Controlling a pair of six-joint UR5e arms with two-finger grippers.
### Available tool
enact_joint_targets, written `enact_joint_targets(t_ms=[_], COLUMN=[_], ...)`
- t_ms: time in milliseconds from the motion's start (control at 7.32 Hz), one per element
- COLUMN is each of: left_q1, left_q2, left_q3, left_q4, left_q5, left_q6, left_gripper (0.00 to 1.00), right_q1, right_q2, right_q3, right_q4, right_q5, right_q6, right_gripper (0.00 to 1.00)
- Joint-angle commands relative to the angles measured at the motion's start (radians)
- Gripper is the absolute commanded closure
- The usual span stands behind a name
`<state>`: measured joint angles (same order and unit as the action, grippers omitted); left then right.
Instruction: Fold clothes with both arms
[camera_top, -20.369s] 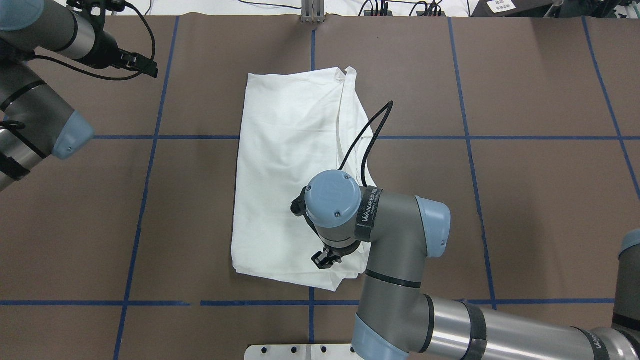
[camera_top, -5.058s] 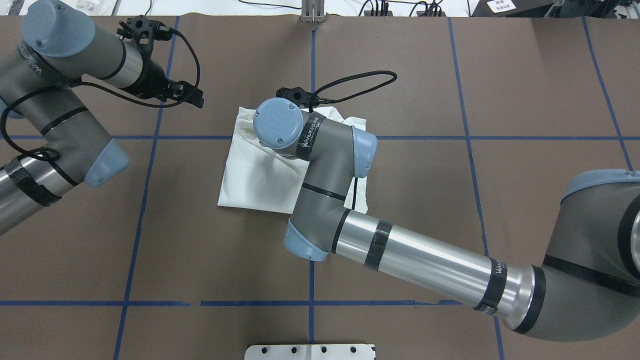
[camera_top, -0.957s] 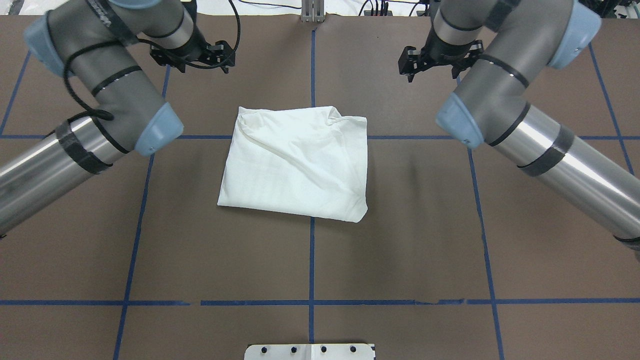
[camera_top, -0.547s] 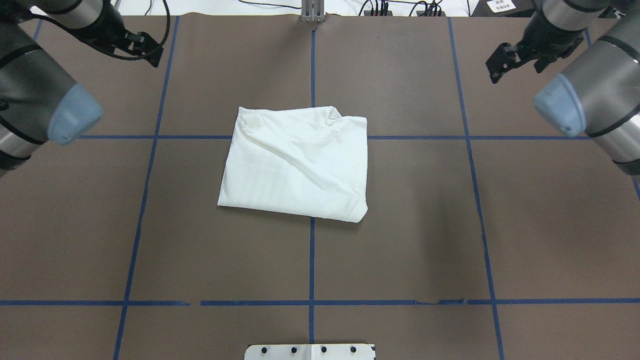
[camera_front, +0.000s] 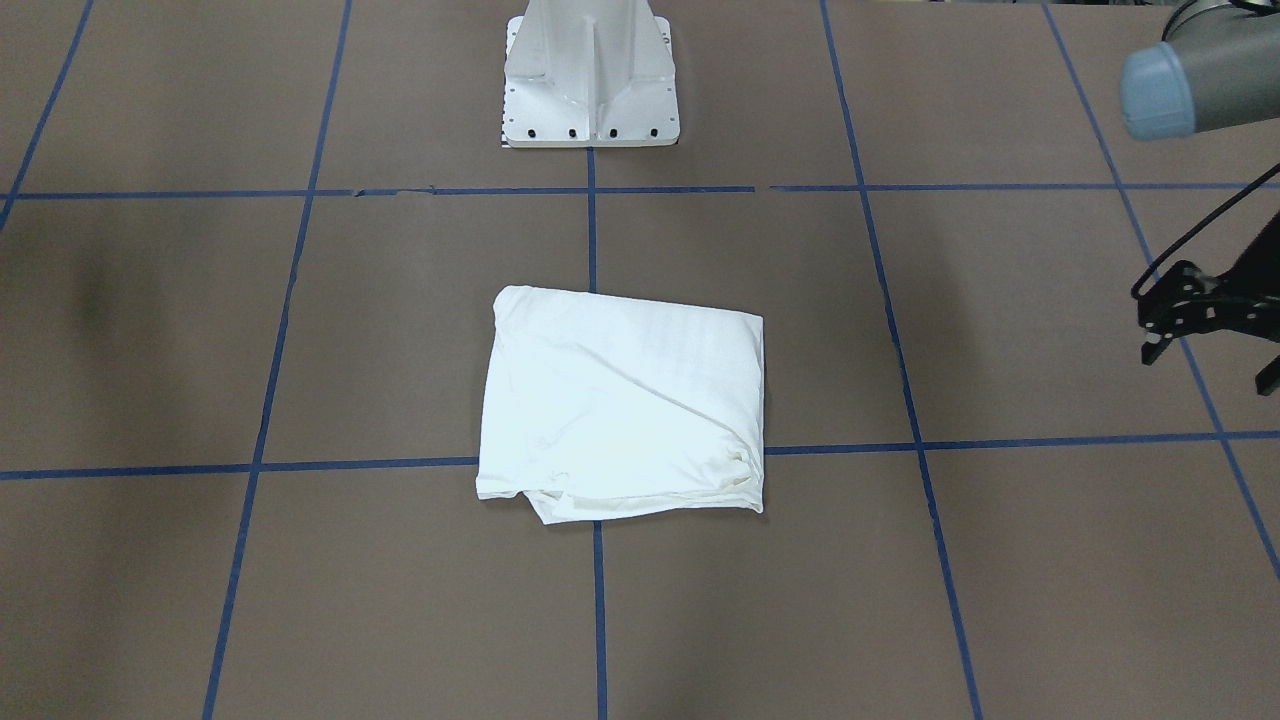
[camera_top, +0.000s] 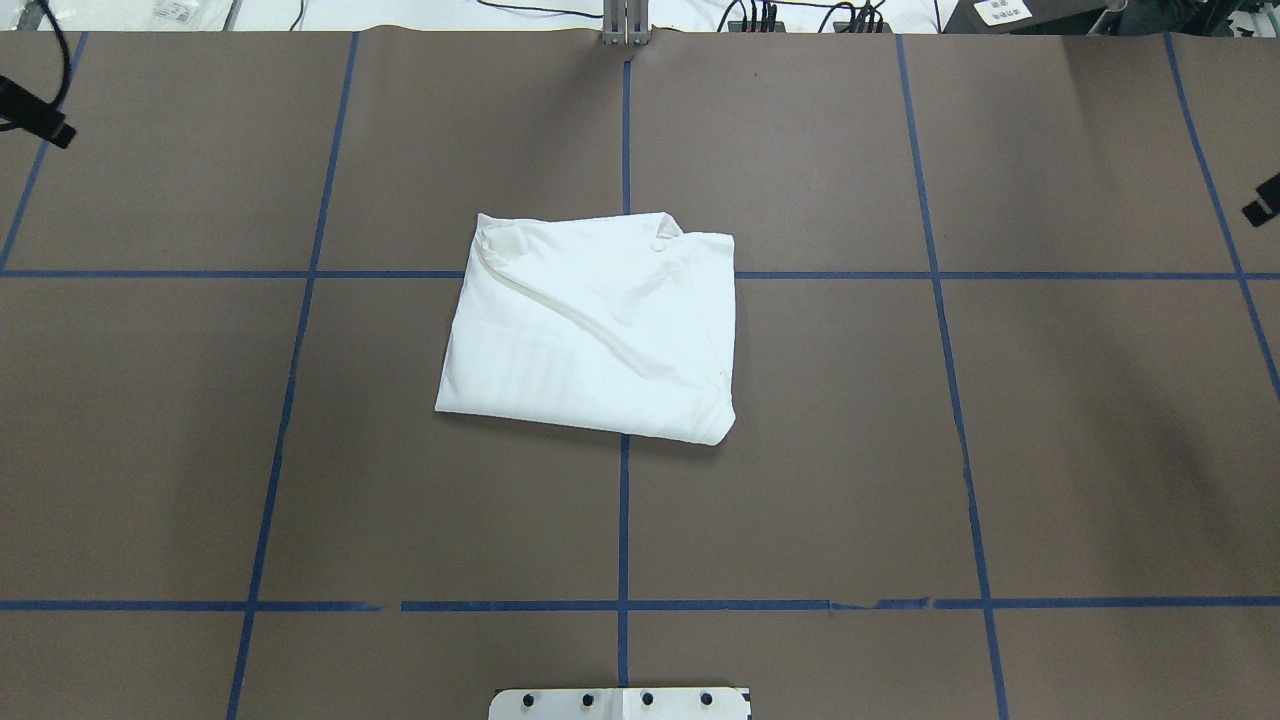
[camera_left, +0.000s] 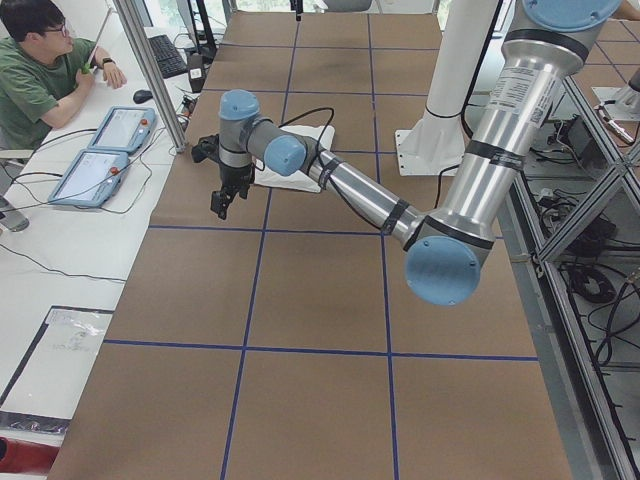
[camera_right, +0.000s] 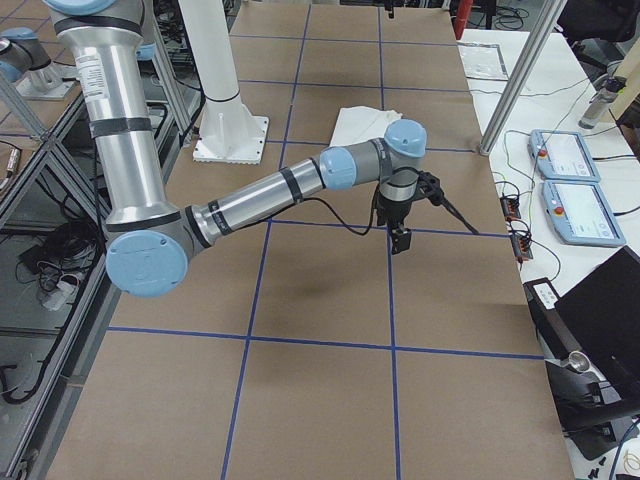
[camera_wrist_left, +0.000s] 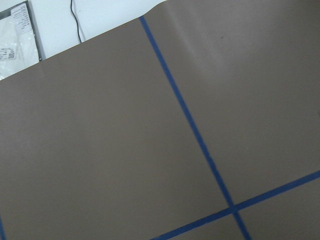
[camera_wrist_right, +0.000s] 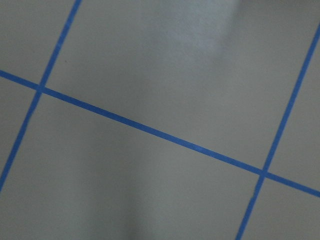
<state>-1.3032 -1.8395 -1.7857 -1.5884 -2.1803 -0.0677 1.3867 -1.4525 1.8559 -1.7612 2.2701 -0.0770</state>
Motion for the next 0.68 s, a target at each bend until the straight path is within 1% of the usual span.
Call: enact_joint_targets(t_ms=[0,137,273,410,547], left_q1=[-0.137,-0.159,-0.195,-0.218,-0.229], left_q2=[0.179,0.268,0.285,0.295,0.34], left_q3=[-0.07,-0.072,-0.077,-0.083,-0.096], left_q4=[-0.008,-0.01,-0.031,-0.035,-0.038], left_q5=[-0.059,-0.058,-0.061,-0.07,-0.073], left_q6=[0.082,0.078,0.083,0.086,0.089], left_gripper=[0.0,0.0,0.0,0.0,0.0], right_q1=[0.093,0.107,0.11,0.124,0.15], right_q2=[-0.164,-0.201,-0.224,-0.279,-0.34], right_q3=[0.026,0.037,0.039,0.052,0.057], right_q4=[0.002,0.003,0.003,0.028,0.095], right_q5=[0.025,0.023,0.025,0.026,0.026], right_q6=[-0.076,-0.072,-0.075,-0.072,-0.067], right_gripper=[0.0,0.0,0.0,0.0,0.0])
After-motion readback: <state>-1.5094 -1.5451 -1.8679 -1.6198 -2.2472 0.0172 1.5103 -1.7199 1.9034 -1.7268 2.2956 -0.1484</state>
